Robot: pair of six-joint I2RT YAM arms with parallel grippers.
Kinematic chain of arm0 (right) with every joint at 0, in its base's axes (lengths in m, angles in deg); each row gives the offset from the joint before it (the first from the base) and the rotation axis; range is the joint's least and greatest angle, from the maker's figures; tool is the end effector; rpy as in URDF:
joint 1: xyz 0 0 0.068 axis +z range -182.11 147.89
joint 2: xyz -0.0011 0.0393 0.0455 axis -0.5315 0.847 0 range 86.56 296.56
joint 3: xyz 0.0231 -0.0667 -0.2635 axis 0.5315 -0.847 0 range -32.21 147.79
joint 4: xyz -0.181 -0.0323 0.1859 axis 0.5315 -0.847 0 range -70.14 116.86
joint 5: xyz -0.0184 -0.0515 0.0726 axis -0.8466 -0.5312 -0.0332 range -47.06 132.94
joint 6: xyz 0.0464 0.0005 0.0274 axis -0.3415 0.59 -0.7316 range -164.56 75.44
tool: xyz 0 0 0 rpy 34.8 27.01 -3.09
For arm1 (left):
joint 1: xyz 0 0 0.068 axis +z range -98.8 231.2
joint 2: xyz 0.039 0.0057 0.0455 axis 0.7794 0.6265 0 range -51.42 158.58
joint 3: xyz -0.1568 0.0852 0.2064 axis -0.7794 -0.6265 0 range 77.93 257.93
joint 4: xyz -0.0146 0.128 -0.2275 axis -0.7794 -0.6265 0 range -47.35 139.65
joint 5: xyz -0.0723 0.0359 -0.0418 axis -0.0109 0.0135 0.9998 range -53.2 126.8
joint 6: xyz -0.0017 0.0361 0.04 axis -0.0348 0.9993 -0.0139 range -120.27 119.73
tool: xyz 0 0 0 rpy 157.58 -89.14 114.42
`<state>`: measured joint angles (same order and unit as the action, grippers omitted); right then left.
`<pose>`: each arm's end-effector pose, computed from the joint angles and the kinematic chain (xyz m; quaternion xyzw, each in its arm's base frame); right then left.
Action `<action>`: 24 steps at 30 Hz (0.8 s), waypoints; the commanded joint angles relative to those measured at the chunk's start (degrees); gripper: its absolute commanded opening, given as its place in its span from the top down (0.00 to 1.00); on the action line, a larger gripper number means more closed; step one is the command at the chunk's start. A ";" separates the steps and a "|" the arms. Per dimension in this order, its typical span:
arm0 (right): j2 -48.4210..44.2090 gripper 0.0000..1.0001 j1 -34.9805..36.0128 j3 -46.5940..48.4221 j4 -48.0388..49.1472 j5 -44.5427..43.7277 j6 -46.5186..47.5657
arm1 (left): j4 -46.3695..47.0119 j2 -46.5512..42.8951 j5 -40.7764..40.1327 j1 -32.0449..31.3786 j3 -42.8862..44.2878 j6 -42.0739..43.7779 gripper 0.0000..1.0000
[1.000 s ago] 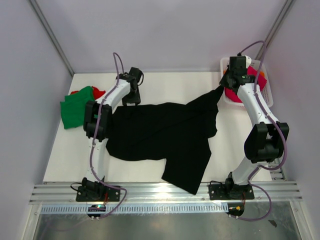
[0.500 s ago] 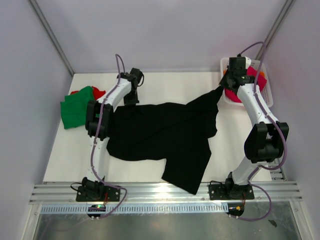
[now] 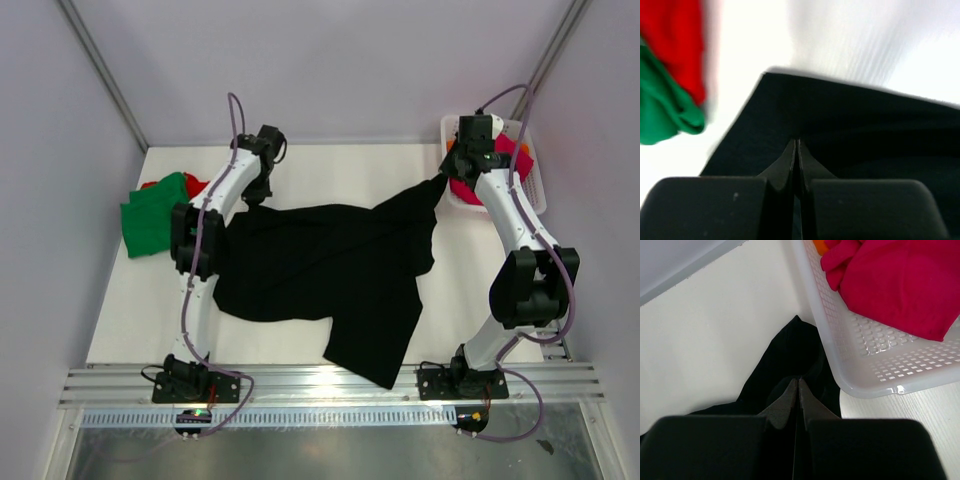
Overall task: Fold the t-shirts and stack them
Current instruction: Flatten out the tshirt
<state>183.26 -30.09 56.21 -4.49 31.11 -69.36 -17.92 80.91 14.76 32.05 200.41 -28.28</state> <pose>0.3858 0.0064 0.3304 0.2208 0.8738 0.0074 0.4333 0.4510 -0.1425 0.2215 -0.0962 0.9711 0.1310 0.1745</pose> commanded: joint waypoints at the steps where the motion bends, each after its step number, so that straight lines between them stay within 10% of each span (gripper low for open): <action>1: -2.84 0.97 -0.18 -0.18 1.29 -1.00 -0.51 | -4.32 -2.60 -9.15 0.00 7.32 0.76 1.00; 24: -4.25 0.97 -0.26 1.58 1.91 -3.46 -0.07 | -8.28 -10.78 -32.80 0.44 14.54 5.51 1.00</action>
<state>182.30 -30.09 55.95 -4.45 29.56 -69.33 -25.66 74.88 -13.18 32.11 212.25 -23.67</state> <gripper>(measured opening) 0.033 0.006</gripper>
